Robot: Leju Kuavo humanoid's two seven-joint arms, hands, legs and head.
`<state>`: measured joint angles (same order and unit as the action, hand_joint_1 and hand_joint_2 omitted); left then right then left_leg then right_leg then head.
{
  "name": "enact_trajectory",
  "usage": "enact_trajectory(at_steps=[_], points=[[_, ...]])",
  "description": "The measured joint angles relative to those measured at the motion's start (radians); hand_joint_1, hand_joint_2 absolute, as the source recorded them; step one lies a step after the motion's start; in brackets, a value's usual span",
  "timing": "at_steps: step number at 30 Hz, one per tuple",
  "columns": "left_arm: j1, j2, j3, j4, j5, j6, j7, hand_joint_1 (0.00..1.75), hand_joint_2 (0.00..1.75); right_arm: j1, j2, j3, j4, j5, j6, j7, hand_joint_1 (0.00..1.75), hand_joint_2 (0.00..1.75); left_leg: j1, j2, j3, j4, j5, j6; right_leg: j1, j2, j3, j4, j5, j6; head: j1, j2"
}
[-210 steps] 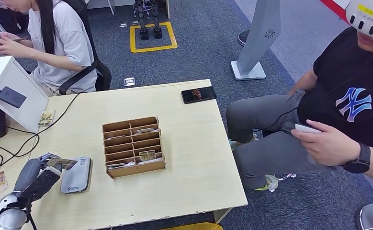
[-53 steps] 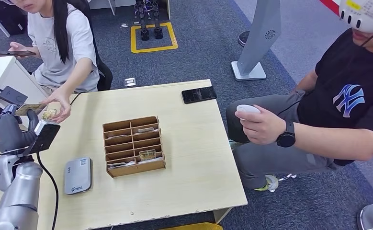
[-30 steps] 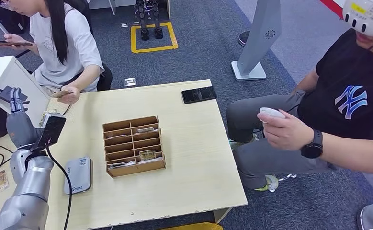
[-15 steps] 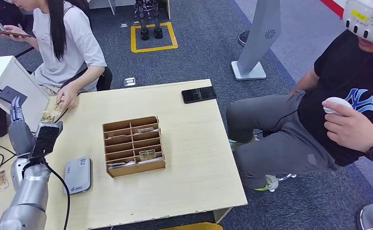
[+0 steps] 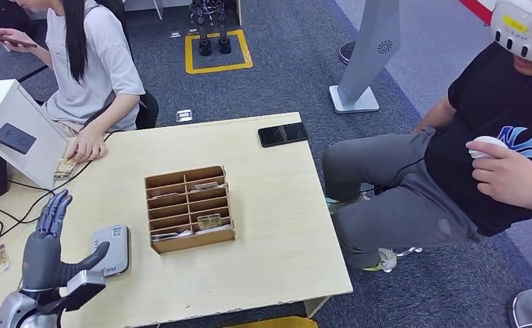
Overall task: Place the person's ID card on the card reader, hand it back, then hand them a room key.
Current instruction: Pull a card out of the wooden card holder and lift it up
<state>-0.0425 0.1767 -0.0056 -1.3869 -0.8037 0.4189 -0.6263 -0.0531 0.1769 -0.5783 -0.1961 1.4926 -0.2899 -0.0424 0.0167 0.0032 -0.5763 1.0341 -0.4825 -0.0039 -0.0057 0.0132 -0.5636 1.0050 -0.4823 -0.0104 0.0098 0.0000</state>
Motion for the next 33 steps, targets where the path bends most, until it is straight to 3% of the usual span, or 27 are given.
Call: enact_trajectory(at_steps=[6,11,17,26,30,33], points=[[0.178,0.100,-0.080,-0.202,-0.049,-0.008,0.023,0.00,1.75,0.001,-0.004,-0.015,0.000,-0.015,-0.015,-0.018,0.00,0.00,0.000,0.000,0.000,0.000,0.000,0.000,0.000,0.000,0.000,0.000,0.000,0.000,0.000,0.000],[0.231,0.177,-0.130,-0.276,-0.074,-0.041,0.051,0.00,1.75,0.001,-0.005,-0.022,0.000,-0.012,-0.011,0.003,0.00,0.00,0.001,-0.002,0.000,0.000,0.001,-0.001,0.001,-0.003,0.000,0.000,0.000,-0.001,0.000,0.000],[0.232,0.232,-0.174,-0.304,-0.089,-0.057,0.071,0.00,1.75,0.000,-0.006,-0.023,0.000,-0.011,-0.007,0.009,0.00,0.00,0.001,-0.002,0.000,0.000,0.002,-0.001,0.001,-0.003,0.001,0.000,0.001,-0.001,0.000,0.000],[0.228,0.256,-0.192,-0.309,-0.102,-0.064,0.081,0.00,1.75,0.000,-0.006,-0.023,0.000,-0.011,-0.006,0.009,0.00,0.00,0.001,-0.002,0.000,0.000,0.002,-0.001,0.001,-0.003,0.000,0.000,0.001,-0.001,0.000,0.000],[0.171,0.255,-0.228,-0.300,-0.156,-0.087,0.115,0.00,1.75,-0.001,-0.006,-0.023,0.000,-0.011,-0.008,0.006,0.00,0.00,0.001,-0.004,0.000,0.000,0.002,0.000,0.001,-0.006,0.000,0.000,0.001,-0.001,0.000,0.000],[0.096,0.230,-0.285,-0.267,-0.223,-0.079,0.159,0.00,1.75,-0.003,-0.006,-0.023,0.000,-0.011,-0.011,-0.002,0.00,0.00,0.000,-0.005,0.000,0.000,0.003,0.000,0.000,-0.007,0.001,0.000,0.002,0.000,0.000,0.000]])
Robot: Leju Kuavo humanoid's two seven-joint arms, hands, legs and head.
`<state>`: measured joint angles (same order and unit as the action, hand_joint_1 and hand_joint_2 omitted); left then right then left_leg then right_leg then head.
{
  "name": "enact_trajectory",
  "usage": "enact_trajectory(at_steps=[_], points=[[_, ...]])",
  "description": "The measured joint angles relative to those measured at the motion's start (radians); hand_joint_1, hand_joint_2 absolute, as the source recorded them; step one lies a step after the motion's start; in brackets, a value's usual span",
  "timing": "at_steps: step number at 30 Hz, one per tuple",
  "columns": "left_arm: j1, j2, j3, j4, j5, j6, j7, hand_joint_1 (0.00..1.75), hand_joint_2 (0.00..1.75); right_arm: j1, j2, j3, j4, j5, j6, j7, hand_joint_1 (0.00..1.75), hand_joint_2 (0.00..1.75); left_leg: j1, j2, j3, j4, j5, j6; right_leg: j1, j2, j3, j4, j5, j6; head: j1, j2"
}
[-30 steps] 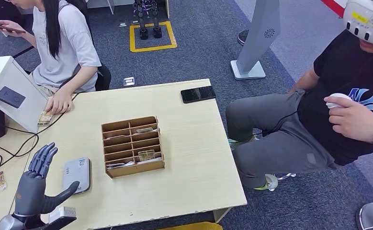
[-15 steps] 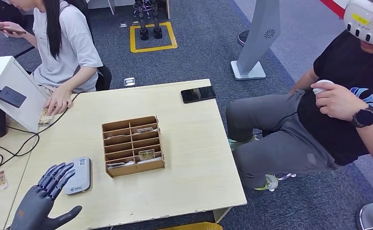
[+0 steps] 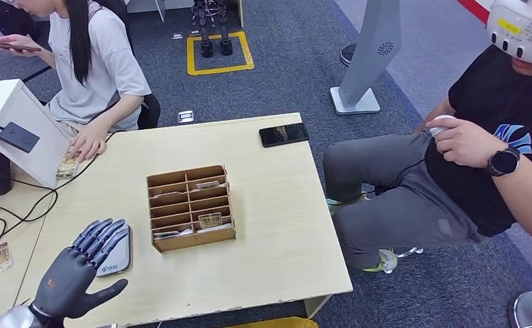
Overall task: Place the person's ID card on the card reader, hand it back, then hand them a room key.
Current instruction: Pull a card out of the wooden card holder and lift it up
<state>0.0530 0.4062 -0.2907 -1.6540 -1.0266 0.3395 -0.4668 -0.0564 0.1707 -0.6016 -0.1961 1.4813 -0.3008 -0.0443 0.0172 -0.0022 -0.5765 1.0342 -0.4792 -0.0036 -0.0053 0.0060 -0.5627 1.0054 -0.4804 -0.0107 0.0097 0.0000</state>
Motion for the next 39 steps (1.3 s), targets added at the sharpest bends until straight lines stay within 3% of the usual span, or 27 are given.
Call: enact_trajectory(at_steps=[7,13,22,39], points=[[-0.176,-0.104,-0.175,0.129,-0.136,0.020,0.138,0.00,1.75,-0.002,0.000,-0.002,0.000,0.000,-0.001,-0.002,0.00,0.00,-0.001,0.000,-0.001,0.001,0.002,0.000,-0.001,0.000,0.000,0.000,0.003,0.001,0.000,0.000],[-0.274,-0.145,-0.261,0.222,-0.173,0.023,0.213,0.00,1.75,-0.002,0.000,-0.006,0.000,-0.003,0.000,0.001,0.00,0.00,-0.001,0.001,-0.001,0.001,0.002,0.000,-0.001,0.001,-0.001,0.000,0.004,0.000,0.000,0.000],[-0.348,-0.196,-0.283,0.346,-0.138,-0.007,0.255,0.00,1.75,-0.001,0.001,-0.007,0.000,-0.006,0.000,-0.001,0.00,0.00,0.000,0.001,-0.001,0.000,0.002,0.000,0.000,0.002,-0.001,0.000,0.004,0.000,0.000,0.000],[-0.389,-0.218,-0.286,0.439,-0.114,-0.032,0.272,0.00,1.75,-0.001,0.001,-0.008,0.000,-0.006,0.000,-0.007,0.00,0.00,0.000,0.001,-0.001,0.000,0.002,-0.001,0.000,0.002,-0.002,0.000,0.004,0.000,0.000,0.000]])
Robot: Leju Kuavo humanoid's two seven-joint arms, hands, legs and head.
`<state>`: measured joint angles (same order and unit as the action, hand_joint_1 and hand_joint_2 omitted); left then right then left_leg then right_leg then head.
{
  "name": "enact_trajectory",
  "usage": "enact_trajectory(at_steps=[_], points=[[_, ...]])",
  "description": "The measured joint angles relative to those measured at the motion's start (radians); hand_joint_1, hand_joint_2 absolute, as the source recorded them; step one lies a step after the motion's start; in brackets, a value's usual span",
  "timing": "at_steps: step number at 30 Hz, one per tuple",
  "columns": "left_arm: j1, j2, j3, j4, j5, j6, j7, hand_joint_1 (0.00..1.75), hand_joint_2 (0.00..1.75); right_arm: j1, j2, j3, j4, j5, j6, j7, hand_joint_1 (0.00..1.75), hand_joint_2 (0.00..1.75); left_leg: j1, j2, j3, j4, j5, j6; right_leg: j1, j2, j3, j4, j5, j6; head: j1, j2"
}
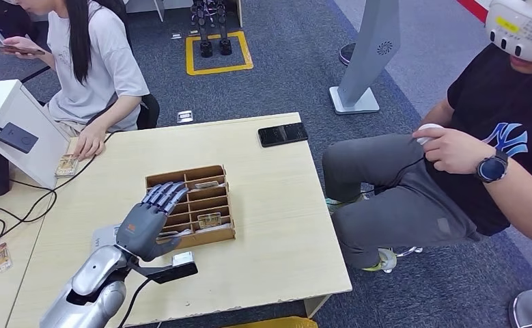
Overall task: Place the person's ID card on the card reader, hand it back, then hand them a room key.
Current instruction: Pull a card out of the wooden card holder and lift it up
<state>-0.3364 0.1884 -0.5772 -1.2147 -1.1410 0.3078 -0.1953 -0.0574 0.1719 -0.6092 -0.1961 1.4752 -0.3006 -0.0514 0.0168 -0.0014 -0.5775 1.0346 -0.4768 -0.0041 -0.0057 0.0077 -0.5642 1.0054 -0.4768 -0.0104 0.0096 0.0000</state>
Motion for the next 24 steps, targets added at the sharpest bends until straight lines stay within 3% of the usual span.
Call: enact_trajectory(at_steps=[24], points=[[-0.002,-0.001,0.000,0.013,0.000,0.000,0.000,0.00,1.75,0.000,0.000,0.000,0.000,0.000,0.000,0.000,0.00,0.00,0.000,0.000,0.000,0.000,0.000,0.000,0.000,0.000,0.000,0.000,0.000,0.000,0.000,0.000]])
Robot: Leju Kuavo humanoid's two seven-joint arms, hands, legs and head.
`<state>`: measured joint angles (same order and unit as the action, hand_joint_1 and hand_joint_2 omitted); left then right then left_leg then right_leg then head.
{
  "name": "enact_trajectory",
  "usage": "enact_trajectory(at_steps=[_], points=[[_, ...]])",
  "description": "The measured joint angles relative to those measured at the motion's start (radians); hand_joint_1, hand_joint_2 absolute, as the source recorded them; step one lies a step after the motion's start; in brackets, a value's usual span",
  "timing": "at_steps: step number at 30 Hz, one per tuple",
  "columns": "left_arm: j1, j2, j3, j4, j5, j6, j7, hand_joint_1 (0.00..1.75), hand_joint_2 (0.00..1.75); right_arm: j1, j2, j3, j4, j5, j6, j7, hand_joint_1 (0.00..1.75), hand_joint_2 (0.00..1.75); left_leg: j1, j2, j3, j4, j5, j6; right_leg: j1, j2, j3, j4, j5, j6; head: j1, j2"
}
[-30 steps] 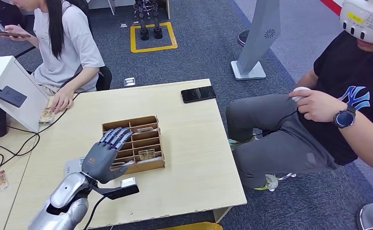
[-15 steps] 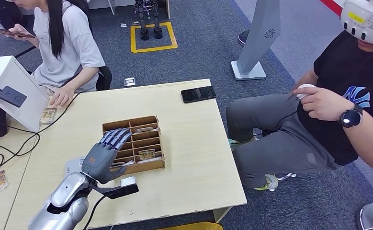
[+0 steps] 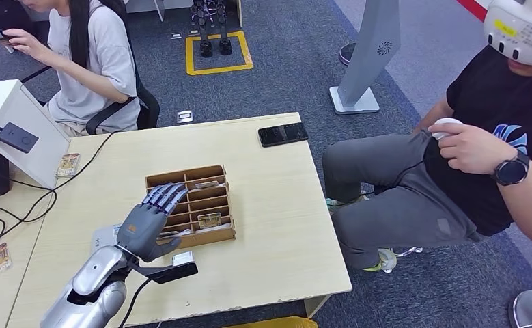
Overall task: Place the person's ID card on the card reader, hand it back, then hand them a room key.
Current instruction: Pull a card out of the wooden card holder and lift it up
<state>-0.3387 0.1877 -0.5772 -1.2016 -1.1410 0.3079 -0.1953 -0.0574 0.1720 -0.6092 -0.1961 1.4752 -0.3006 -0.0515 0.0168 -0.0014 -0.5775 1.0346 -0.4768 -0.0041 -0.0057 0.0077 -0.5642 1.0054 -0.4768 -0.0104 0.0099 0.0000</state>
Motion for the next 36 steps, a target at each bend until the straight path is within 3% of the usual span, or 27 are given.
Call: enact_trajectory(at_steps=[14,22,36], points=[[0.001,0.004,0.000,0.001,0.021,-0.004,-0.012,0.00,1.75,0.000,0.000,0.000,0.000,0.000,0.000,0.002,0.00,0.00,0.000,0.000,0.000,0.000,0.000,0.000,0.000,0.000,0.000,0.000,0.000,0.000,0.000,0.000],[0.062,0.122,0.007,-0.108,0.164,-0.057,-0.082,0.00,1.75,0.007,0.000,-0.009,0.000,0.002,0.001,0.008,0.00,0.00,0.001,0.000,-0.001,0.000,0.000,-0.001,0.000,0.000,-0.001,0.001,-0.001,-0.001,0.000,0.000],[0.080,0.152,0.009,-0.145,0.162,-0.069,-0.089,0.00,1.75,0.006,0.000,-0.016,0.000,0.003,0.001,0.008,0.00,0.00,0.001,0.000,-0.002,0.000,0.001,-0.001,0.000,0.000,-0.001,0.001,0.000,0.000,0.000,0.000]])
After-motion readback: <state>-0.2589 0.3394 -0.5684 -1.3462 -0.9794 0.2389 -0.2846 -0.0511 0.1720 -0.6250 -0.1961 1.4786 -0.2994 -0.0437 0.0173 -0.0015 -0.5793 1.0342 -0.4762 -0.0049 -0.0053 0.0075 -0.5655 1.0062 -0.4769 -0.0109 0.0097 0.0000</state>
